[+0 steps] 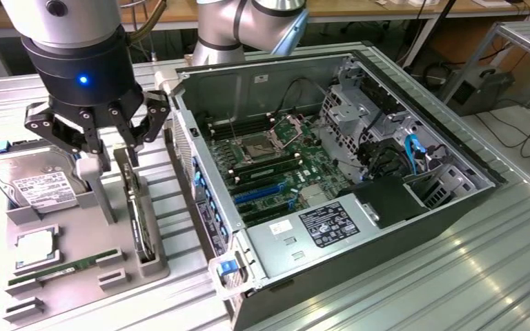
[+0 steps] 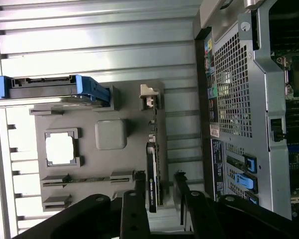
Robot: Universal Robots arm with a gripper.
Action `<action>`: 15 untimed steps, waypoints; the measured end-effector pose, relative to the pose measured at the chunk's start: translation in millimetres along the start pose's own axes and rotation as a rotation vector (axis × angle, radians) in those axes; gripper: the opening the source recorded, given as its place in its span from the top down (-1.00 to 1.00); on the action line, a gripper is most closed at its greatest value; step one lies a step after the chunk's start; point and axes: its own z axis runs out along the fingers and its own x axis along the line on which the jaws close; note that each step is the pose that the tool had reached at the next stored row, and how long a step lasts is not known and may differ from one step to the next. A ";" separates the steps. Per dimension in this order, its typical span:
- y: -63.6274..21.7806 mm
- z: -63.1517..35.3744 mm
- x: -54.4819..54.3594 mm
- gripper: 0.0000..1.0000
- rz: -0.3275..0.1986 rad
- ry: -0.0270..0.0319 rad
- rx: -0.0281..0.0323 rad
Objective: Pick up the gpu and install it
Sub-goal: 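Pick up the gpu and move the gpu toward the slot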
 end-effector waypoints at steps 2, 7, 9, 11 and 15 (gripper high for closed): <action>0.0 0.6 -0.1 0.29 0.000 0.0000 0.0013; -0.5 9.6 0.3 0.15 0.000 -0.0004 0.0017; -0.9 16.0 0.3 0.15 0.000 -0.0005 0.0017; -1.1 20.0 0.4 0.15 0.000 -0.0004 0.0017; -1.6 29.3 1.8 0.15 0.000 -0.0004 0.0018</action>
